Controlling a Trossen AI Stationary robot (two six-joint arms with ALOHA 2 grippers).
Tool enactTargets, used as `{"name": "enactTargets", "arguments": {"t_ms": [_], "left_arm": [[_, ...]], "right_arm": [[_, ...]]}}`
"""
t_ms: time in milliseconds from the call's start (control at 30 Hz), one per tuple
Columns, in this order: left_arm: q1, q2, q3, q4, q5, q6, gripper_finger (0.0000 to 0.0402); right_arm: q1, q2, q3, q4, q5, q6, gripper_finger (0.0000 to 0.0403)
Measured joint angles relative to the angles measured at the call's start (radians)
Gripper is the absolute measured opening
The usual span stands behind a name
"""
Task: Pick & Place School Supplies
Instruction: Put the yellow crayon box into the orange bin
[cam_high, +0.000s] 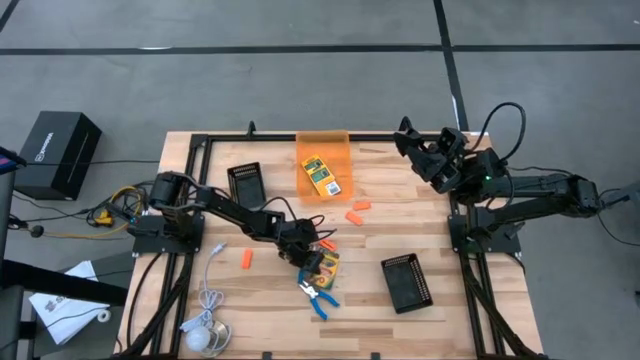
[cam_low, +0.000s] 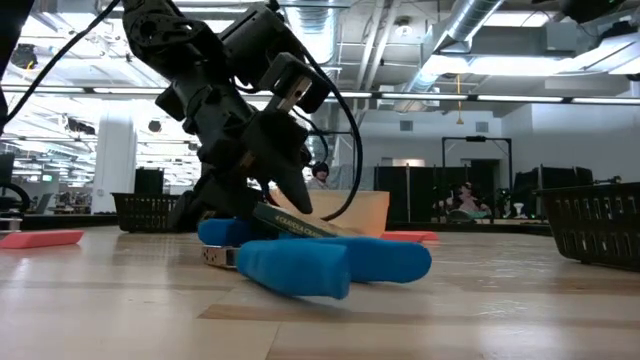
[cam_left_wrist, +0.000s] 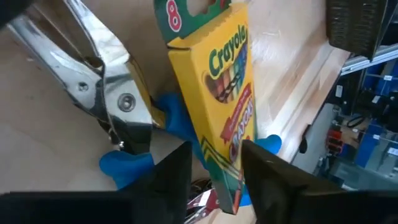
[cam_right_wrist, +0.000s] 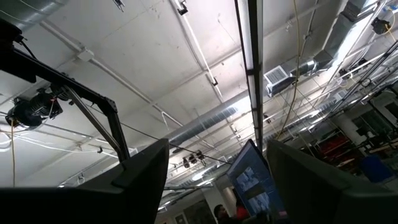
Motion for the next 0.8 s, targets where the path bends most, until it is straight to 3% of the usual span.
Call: {"name": "enactTargets", "arguments": {"t_ms": [133, 200, 567, 800], "left_arm": [[0.005, 0.0, -0.001, 0.026, -0.001, 0.001, 0.004], [0.006, -0.001, 0.0, 0.044, 0.001, 0.002, 0.0018], [0.006, -0.074, -0.001, 0.131, -0.006, -0.024, 0.0017], [0.05, -0.195, -0.001, 0.136, -0.105, 0.016, 0.0017]], "right_arm": [[0.0, 0.0, 0.0, 0.0, 0.0, 0.0, 0.026], [0.0, 0.0, 0.0, 0.001, 0.0, 0.0, 0.026], [-0.001, 0.0, 0.0, 0.011, 0.001, 0.0, 0.026], [-0.002, 0.0, 0.0, 0.015, 0.001, 0.001, 0.026]]}}
